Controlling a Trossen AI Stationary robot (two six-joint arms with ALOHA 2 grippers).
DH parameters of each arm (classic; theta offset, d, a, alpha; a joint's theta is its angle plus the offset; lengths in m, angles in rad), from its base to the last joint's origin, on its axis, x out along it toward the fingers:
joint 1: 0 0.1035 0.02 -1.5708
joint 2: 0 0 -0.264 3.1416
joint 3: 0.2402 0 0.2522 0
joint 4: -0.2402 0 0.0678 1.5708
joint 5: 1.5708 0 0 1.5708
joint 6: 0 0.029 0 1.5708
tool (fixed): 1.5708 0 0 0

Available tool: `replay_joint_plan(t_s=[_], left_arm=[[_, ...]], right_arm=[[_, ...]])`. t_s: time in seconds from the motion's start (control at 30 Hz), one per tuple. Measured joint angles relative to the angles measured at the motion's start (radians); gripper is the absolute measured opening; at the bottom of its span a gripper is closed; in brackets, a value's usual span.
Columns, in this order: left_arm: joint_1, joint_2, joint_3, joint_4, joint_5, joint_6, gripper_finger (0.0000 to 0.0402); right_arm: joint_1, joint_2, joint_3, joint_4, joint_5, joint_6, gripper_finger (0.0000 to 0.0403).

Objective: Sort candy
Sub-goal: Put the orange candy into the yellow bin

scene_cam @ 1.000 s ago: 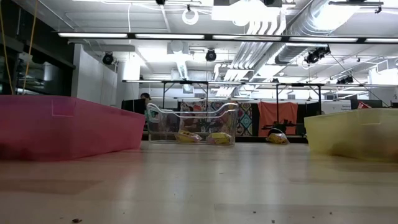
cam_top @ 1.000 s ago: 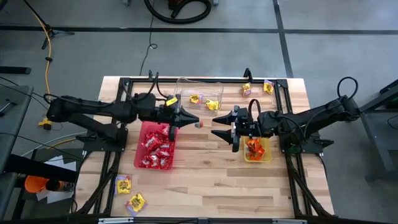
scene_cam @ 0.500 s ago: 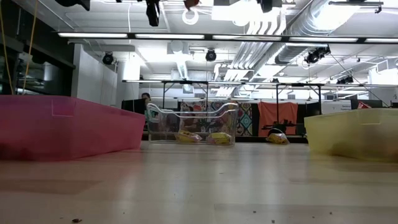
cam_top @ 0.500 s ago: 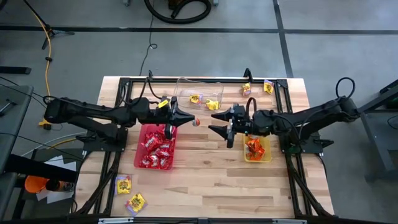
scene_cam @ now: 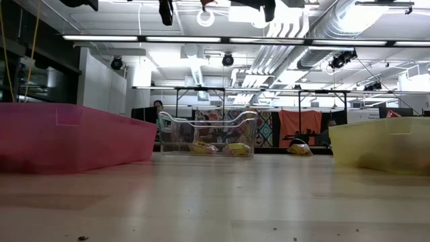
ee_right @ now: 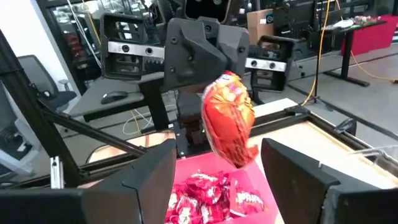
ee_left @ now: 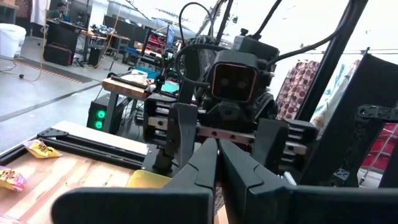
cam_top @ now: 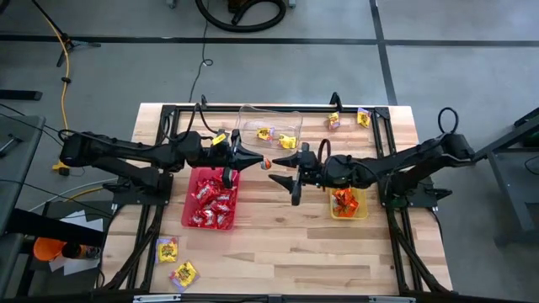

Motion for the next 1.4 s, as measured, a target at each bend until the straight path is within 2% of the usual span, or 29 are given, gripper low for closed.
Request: replay_joint_plan(t_s=[0.23,0.43,0.73,0.8,0.97,1.13,1.27,1.4], left_arm=[[0.000,0.000,0.001,0.002,0.001,-0.001,0.0000],[0.000,0.000,0.001,0.000,0.017,-0.010,0.0000],[0.001,0.000,0.001,0.003,0.020,-0.010,0.0000],[0.001,0.000,0.001,0.004,0.020,-0.010,0.0000],[0.000,0.000,0.001,0.013,0.023,-0.010,0.0000],[0.001,0.000,0.001,0.013,0.023,-0.010,0.0000],[0.001,0.000,0.001,0.015,-0.016,-0.010,0.0000],[0.001,0.000,0.001,0.015,-0.038,-0.010,0.0004]], right_arm=[[-0.011,0.079,0.100,-0.038,0.005,-0.082,0.0218],[-0.018,0.088,0.144,-0.117,0.014,-0.098,0.0217],[-0.017,0.088,0.145,-0.121,0.132,-0.105,0.0199],[-0.017,0.088,0.145,-0.117,0.124,-0.104,0.0197],[-0.018,0.088,0.145,-0.110,0.023,-0.095,0.0197],[-0.018,0.088,0.145,-0.110,0.020,-0.097,0.0195],[-0.018,0.088,0.145,-0.112,0.023,-0.087,0.0173],[-0.018,0.088,0.145,-0.115,0.053,-0.087,0.0124]])
